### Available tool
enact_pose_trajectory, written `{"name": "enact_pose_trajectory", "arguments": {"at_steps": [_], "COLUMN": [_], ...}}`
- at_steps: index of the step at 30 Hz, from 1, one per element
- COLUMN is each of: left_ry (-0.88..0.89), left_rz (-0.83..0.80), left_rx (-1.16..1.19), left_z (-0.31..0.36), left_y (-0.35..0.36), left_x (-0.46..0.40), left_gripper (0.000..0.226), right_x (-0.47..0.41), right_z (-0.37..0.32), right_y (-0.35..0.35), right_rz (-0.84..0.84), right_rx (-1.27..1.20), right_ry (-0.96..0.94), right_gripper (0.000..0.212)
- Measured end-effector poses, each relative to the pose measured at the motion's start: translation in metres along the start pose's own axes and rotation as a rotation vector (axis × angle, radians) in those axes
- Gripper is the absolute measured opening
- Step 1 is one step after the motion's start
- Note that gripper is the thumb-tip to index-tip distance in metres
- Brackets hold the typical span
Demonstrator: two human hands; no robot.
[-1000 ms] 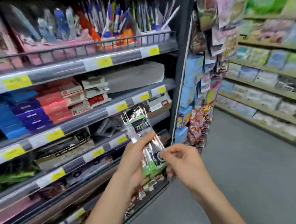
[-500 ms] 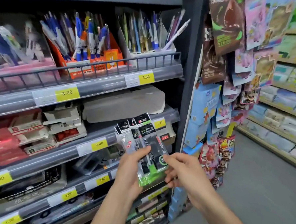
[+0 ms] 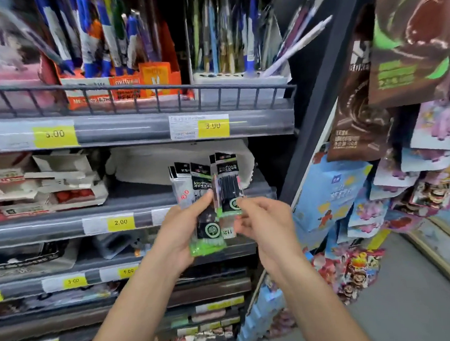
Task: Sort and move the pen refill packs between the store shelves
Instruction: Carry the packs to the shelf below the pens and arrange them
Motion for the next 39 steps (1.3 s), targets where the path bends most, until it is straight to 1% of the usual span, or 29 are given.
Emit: {"name": "enact_pose_trajectory", "arguments": {"at_steps": [2, 4, 7, 10, 12, 15, 18, 20, 22, 26, 29, 31, 33, 34, 35, 36, 37, 39], "left_ry": [-0.009, 0.008, 0.015, 0.000, -0.008, -0.019, -0.034, -0.047, -0.051, -0.066, -0.088, -0.102, -0.107, -0.105, -0.100, -0.095, -0.092, -0.081], "left_rz": [0.032, 0.050, 0.051, 0.025, 0.002, -0.045, -0.099, -0.102, -0.092, -0.131, -0.168, -0.168, -0.160, -0.153, -0.145, -0.137, -0.124, -0.084], "left_rx": [0.065, 0.164, 0.253, 0.269, 0.259, 0.255, 0.245, 0.247, 0.251, 0.241, 0.236, 0.192, 0.085, 0.023, -0.023, -0.039, -0.037, -0.044], "left_z": [0.004, 0.007, 0.012, 0.017, 0.021, 0.025, 0.027, 0.028, 0.029, 0.035, 0.038, 0.039, 0.039, 0.040, 0.040, 0.040, 0.041, 0.041], "left_y": [-0.005, -0.010, -0.018, -0.023, -0.027, -0.036, -0.043, -0.044, -0.044, -0.040, -0.039, -0.038, -0.036, -0.035, -0.034, -0.033, -0.032, -0.031], "left_x": [-0.002, -0.003, -0.004, -0.002, -0.003, -0.005, -0.005, -0.005, -0.005, -0.004, -0.003, -0.002, -0.002, -0.002, -0.003, -0.004, -0.004, -0.007], "left_gripper": [0.032, 0.025, 0.018, 0.020, 0.020, 0.018, 0.020, 0.021, 0.021, 0.019, 0.029, 0.036, 0.039, 0.040, 0.040, 0.039, 0.038, 0.034], "right_x": [-0.020, -0.039, -0.056, -0.069, -0.074, -0.071, -0.059, -0.052, -0.049, -0.057, -0.062, -0.063, -0.059, -0.054, -0.047, -0.037, -0.026, -0.006], "right_z": [-0.006, -0.008, -0.008, -0.008, -0.009, -0.005, 0.003, 0.008, 0.011, 0.003, -0.004, -0.007, -0.011, -0.012, -0.011, -0.009, -0.005, 0.005], "right_y": [0.004, 0.009, 0.016, 0.020, 0.024, 0.029, 0.028, 0.027, 0.025, 0.028, 0.031, 0.032, 0.033, 0.033, 0.033, 0.033, 0.035, 0.038], "right_rz": [0.000, 0.034, 0.136, 0.242, 0.308, 0.358, 0.403, 0.401, 0.349, 0.269, 0.266, 0.269, 0.274, 0.274, 0.253, 0.191, 0.091, -0.107], "right_rx": [0.073, 0.160, 0.316, 0.410, 0.483, 0.618, 0.777, 0.908, 1.007, 1.164, 1.186, 1.224, 1.207, 1.149, 1.052, 0.915, 0.746, 0.416], "right_ry": [-0.026, -0.063, -0.136, -0.199, -0.249, -0.331, -0.457, -0.572, -0.640, -0.595, -0.518, -0.483, -0.509, -0.537, -0.548, -0.519, -0.443, -0.208], "right_gripper": [0.020, 0.027, 0.035, 0.038, 0.037, 0.025, 0.030, 0.028, 0.027, 0.020, 0.019, 0.020, 0.023, 0.026, 0.030, 0.032, 0.032, 0.025]}}
Point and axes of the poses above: each hand's wrist, its own x-axis away from the middle knuckle, its own y-axis out of the palm, z = x × y, the point moved 1 cm from there along -x, towards the middle knuckle, and after that the axes turned 7 degrees about -x, right-handed, at the moved point
